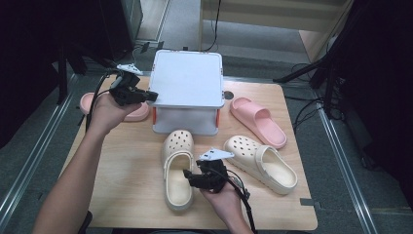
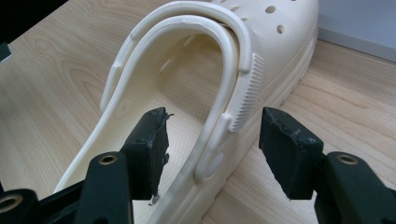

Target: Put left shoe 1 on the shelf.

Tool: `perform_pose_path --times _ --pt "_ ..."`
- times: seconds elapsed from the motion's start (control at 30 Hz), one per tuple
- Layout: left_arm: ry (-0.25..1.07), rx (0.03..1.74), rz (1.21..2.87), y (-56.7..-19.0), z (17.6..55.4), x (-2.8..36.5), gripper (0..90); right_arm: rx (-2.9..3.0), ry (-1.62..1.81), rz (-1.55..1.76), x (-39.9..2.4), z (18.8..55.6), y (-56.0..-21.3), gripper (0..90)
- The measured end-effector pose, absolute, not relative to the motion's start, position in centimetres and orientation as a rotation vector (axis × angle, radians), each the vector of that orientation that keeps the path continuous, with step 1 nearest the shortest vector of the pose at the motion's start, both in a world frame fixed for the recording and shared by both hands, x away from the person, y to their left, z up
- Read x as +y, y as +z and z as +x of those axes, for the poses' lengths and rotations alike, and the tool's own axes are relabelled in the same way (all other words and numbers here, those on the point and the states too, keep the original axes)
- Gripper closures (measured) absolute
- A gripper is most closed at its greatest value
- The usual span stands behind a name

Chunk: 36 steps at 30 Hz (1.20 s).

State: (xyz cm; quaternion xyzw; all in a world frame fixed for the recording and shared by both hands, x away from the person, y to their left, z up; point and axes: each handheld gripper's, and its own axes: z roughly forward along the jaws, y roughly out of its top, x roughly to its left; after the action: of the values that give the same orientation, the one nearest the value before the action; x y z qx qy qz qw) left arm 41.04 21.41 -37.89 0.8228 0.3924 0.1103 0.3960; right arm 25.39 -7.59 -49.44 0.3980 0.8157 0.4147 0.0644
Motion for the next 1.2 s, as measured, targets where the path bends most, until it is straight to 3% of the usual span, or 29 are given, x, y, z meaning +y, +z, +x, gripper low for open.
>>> perform_pose_path --times 0.17,0.37,0.73,1.2 --pt "0.282 0.988 2.087 -37.9 41.2 21.4 89.5 2.468 1.235 1.203 -7.0 25.6 -50.0 45.1" --pt "0.312 0.998 2.085 -37.9 40.9 21.7 89.5 2.471 1.21 1.178 -6.6 26.3 -50.7 58.8" --pt "0.311 0.999 2.074 -38.0 40.7 22.0 89.4 2.521 1.233 1.418 -7.5 28.2 -50.1 77.7" --pt "0.293 1.016 2.055 -38.1 40.4 22.1 89.1 2.472 1.204 1.385 -6.8 30.2 -46.7 79.6"
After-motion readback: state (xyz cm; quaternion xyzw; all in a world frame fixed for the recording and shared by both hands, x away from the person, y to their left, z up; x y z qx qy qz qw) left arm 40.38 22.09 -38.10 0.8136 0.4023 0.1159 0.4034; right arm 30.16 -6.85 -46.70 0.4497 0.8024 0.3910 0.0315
